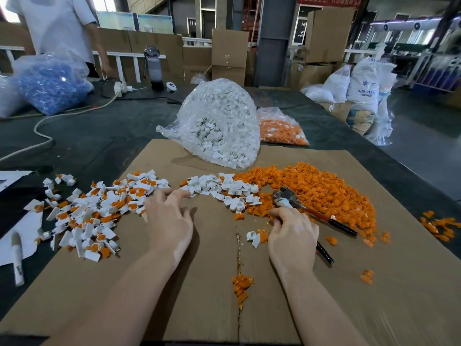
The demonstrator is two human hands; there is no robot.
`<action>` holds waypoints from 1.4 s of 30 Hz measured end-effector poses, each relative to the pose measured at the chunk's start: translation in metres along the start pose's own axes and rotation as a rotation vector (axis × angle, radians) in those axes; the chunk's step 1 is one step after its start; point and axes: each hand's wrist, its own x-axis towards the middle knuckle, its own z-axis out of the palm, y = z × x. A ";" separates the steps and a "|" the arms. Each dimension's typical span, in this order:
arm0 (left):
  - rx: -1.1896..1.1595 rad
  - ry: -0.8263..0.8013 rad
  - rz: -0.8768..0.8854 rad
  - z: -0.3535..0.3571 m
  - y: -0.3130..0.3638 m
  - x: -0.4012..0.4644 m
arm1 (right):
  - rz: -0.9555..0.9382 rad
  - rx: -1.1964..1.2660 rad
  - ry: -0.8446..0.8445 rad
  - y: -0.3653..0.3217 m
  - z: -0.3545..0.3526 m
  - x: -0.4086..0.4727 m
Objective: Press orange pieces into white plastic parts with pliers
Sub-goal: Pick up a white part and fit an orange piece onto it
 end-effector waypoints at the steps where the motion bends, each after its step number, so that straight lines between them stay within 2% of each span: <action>1: -0.021 -0.032 0.040 0.003 0.003 -0.002 | -0.004 0.008 -0.001 -0.001 0.000 -0.001; 6: -0.103 -0.243 0.143 0.023 0.024 -0.009 | -0.054 0.076 -0.020 -0.006 -0.005 -0.005; 10: 0.020 -0.351 0.207 0.037 0.036 -0.008 | -0.125 -0.007 -0.140 -0.005 -0.002 -0.008; 14: 0.162 -0.429 0.229 0.044 0.041 -0.005 | -0.141 -0.028 -0.161 -0.003 0.001 -0.006; 18: 0.090 -0.395 0.213 0.047 0.041 -0.005 | -0.168 -0.015 -0.165 -0.003 0.001 -0.004; 26: -0.233 -0.310 0.089 0.034 0.042 -0.009 | -0.252 0.030 -0.196 -0.003 0.003 -0.002; 31: -0.451 -0.388 -0.022 0.026 0.039 -0.018 | -0.234 0.149 -0.184 -0.004 0.000 -0.002; 36: -0.487 -0.426 0.000 0.026 0.040 -0.030 | -0.164 0.301 -0.115 -0.002 -0.004 -0.002; 42: -0.536 -0.440 0.027 0.022 0.037 -0.030 | -0.087 0.399 -0.120 0.000 -0.003 -0.001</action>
